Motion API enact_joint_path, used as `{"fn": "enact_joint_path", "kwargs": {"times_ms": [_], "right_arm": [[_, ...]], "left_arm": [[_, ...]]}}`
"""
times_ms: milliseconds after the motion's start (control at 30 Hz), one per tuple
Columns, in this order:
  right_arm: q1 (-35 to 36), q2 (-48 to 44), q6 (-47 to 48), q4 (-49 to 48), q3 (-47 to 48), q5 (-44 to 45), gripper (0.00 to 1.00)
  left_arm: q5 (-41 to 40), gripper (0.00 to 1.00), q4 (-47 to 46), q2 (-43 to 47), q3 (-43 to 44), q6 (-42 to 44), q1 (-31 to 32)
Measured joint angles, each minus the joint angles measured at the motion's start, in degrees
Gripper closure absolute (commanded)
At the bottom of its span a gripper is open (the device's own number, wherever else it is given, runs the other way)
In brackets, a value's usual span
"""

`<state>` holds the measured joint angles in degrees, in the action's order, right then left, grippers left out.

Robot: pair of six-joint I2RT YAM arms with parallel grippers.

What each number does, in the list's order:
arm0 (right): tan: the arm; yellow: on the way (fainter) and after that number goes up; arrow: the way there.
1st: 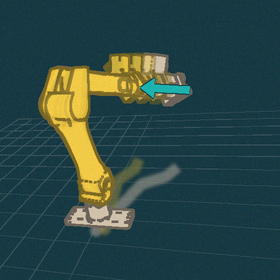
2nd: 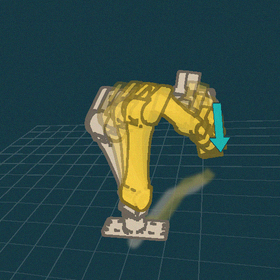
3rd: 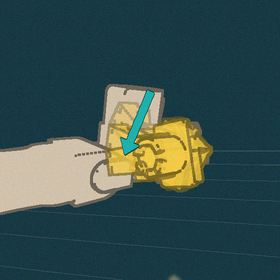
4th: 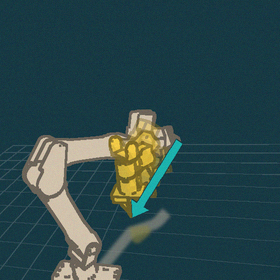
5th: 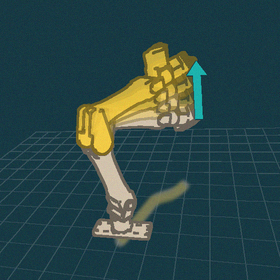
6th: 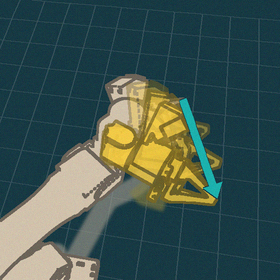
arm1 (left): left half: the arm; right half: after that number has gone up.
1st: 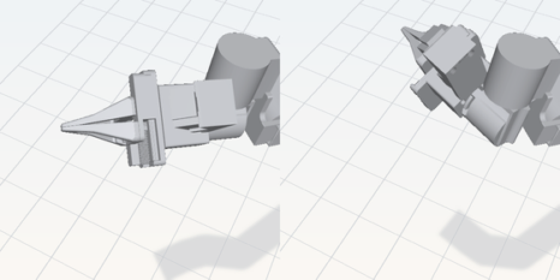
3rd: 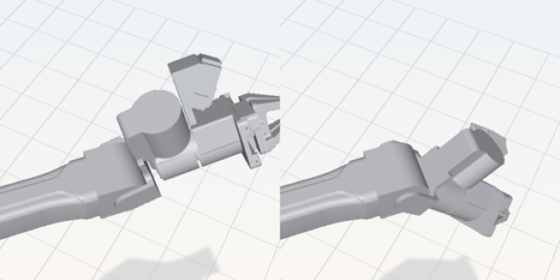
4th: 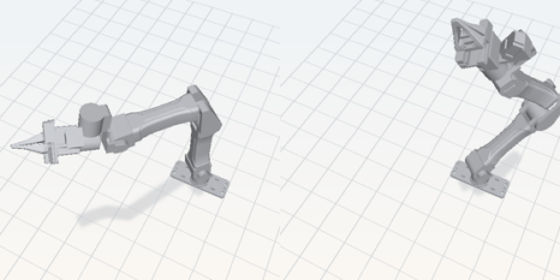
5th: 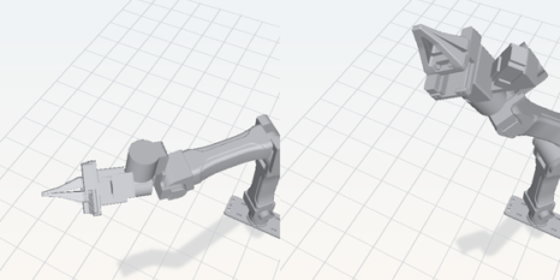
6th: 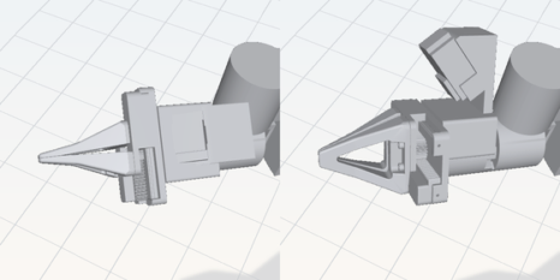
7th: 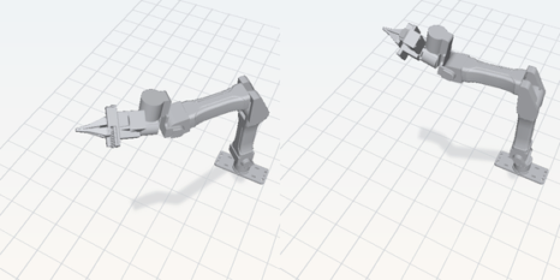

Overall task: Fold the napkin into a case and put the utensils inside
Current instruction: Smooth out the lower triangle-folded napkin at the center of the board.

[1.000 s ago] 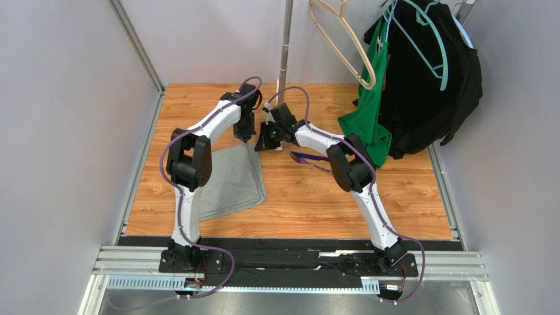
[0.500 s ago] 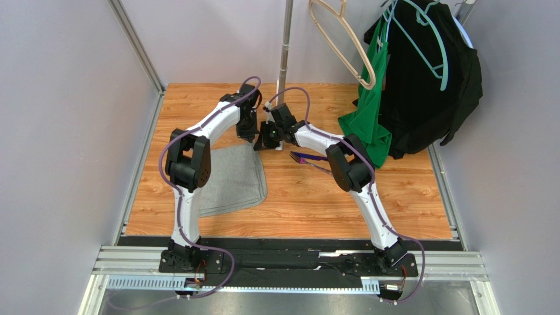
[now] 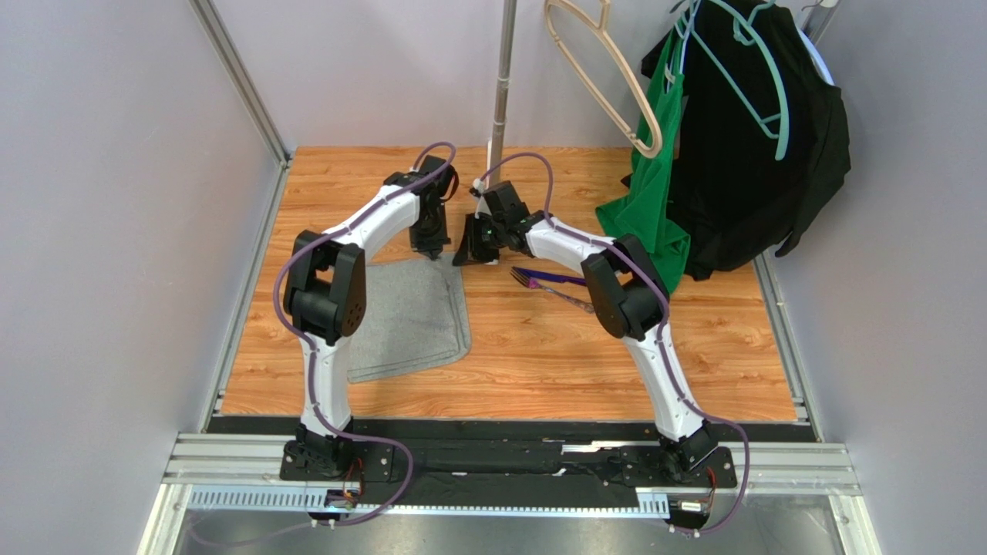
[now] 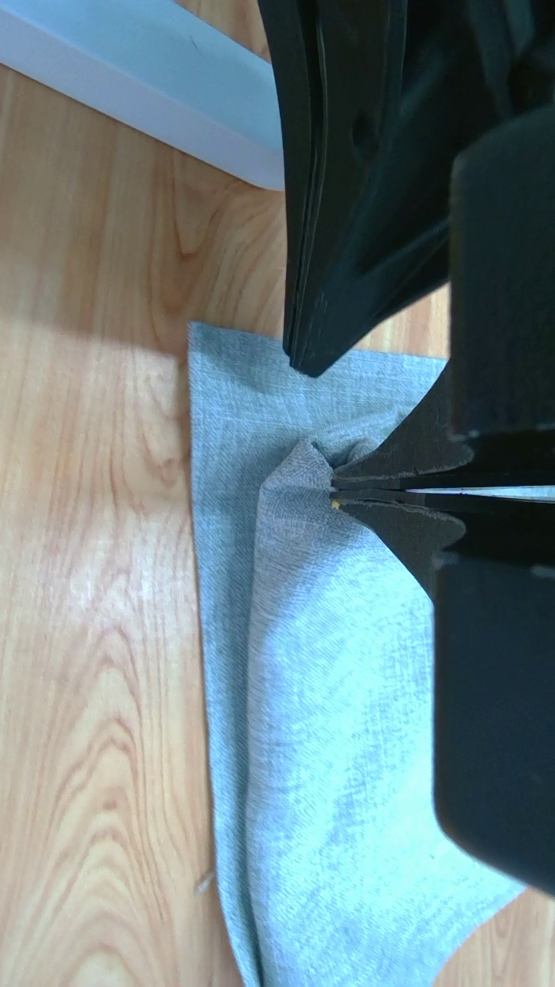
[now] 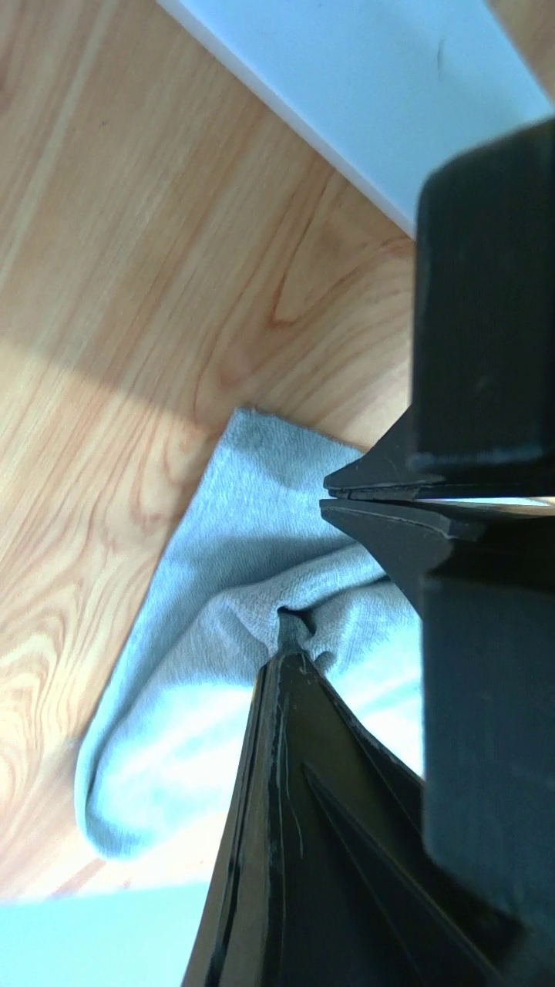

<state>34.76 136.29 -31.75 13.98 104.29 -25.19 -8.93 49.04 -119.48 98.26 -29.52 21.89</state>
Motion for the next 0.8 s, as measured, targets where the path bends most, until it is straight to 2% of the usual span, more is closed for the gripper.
{"fn": "enact_joint_path", "kwargs": {"times_ms": [367,600,800], "right_arm": [[-0.2,0.8,-2.4,-1.4,2.8,-4.8,1.00],[-0.2,5.6,-3.0,-0.7,5.9,-4.8,1.00],[-0.2,5.8,-3.0,0.2,6.4,-4.7,1.00]], "left_arm": [[-0.1,1.00,-0.3,2.9,-1.0,-0.3,0.0],[0.7,1.00,-0.3,3.4,-1.0,-0.7,0.2],[1.2,1.00,-0.5,4.3,-1.0,-1.2,1.0]]}}
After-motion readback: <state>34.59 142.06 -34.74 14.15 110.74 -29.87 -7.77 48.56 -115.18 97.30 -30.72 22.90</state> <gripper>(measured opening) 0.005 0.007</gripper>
